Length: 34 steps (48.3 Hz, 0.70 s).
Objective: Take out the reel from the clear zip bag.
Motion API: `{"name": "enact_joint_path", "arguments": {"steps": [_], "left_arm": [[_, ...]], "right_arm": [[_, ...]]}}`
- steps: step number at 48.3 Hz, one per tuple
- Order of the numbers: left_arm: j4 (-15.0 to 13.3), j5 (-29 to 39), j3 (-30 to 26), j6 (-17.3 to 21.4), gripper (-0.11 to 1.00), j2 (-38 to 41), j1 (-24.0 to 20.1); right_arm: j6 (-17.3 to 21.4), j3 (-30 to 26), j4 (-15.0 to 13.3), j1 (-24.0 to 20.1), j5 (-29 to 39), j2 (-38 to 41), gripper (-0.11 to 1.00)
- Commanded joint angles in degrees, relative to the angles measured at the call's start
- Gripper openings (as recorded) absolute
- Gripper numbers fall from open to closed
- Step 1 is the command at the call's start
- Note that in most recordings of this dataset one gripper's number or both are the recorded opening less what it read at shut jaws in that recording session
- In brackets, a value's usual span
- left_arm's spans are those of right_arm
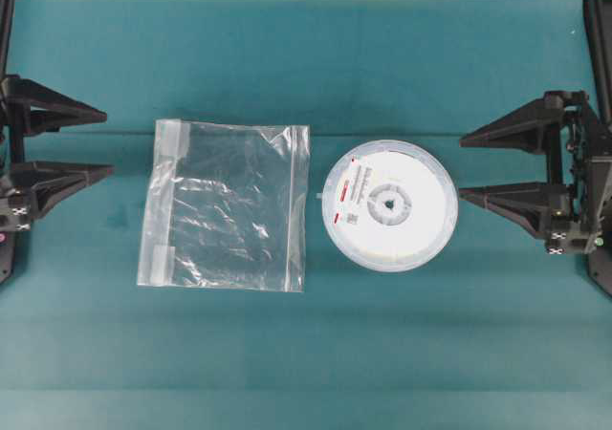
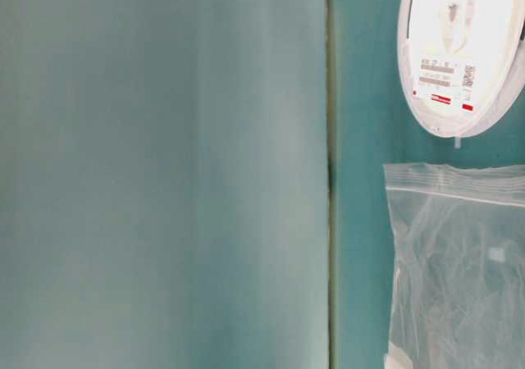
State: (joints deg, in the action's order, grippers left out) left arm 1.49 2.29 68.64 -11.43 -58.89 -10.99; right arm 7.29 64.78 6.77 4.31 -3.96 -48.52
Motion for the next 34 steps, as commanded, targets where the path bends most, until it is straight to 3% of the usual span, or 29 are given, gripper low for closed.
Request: {"name": "enact_joint_path", "arguments": {"steps": [1,34], "left_arm": [[0.2,-0.4,-1.6,0.1,0.94,0.3,0.1],[0.2,-0.6,-1.6,0.9,0.92,0.2,2.9]], "right_arm": [[-0.7,-1.1,-0.1,-0.2,-0.4,0.2,0.94],[-0.5,-1.0,-0.1,-0.2,-0.4,0.2,0.94]]}}
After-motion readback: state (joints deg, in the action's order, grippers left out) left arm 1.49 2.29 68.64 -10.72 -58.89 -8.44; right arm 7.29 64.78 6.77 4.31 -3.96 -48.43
